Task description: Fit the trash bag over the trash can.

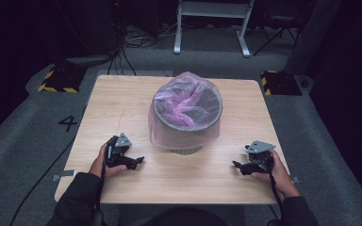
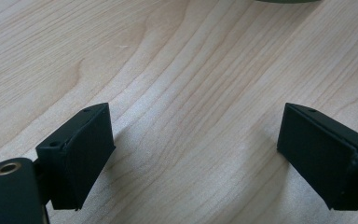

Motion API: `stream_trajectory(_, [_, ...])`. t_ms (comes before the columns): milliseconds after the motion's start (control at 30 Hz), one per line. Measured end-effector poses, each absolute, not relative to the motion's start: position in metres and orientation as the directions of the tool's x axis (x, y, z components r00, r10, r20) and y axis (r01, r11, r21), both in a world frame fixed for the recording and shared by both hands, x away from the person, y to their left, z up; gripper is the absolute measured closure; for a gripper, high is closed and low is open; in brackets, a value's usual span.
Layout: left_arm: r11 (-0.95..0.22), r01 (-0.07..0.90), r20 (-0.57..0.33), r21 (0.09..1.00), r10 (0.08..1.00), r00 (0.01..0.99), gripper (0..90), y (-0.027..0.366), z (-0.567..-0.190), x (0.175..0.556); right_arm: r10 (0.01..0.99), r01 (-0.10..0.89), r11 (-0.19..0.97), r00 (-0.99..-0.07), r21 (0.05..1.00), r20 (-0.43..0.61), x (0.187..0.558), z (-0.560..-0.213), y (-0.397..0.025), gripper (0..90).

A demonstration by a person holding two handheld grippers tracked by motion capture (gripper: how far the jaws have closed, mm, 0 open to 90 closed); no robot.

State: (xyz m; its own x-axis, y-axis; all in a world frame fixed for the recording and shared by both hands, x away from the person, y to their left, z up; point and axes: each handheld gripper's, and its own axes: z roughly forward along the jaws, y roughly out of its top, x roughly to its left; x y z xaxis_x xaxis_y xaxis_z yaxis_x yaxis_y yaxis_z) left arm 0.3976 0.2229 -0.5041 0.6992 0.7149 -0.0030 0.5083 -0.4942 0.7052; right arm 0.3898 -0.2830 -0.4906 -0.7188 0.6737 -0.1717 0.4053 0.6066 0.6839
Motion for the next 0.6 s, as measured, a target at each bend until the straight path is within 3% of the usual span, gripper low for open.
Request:
stream_trajectory(367, [-0.494, 0.509, -0.004, 0.705, 0.715, 0.699, 10.5, 0.223, -0.504, 0.398, 0.773, 0.523, 0.435, -0.635, 0.733, -0.006, 0.383, -0.503, -0.309, 14.6])
stream_trajectory(600, [-0.494, 0.508, -0.004, 0.706, 0.714, 0.700, 10.5, 0.223, -0.504, 0.398, 0.777, 0.527, 0.434, -0.630, 0.731, -0.007, 0.386, -0.503, -0.309, 12.8])
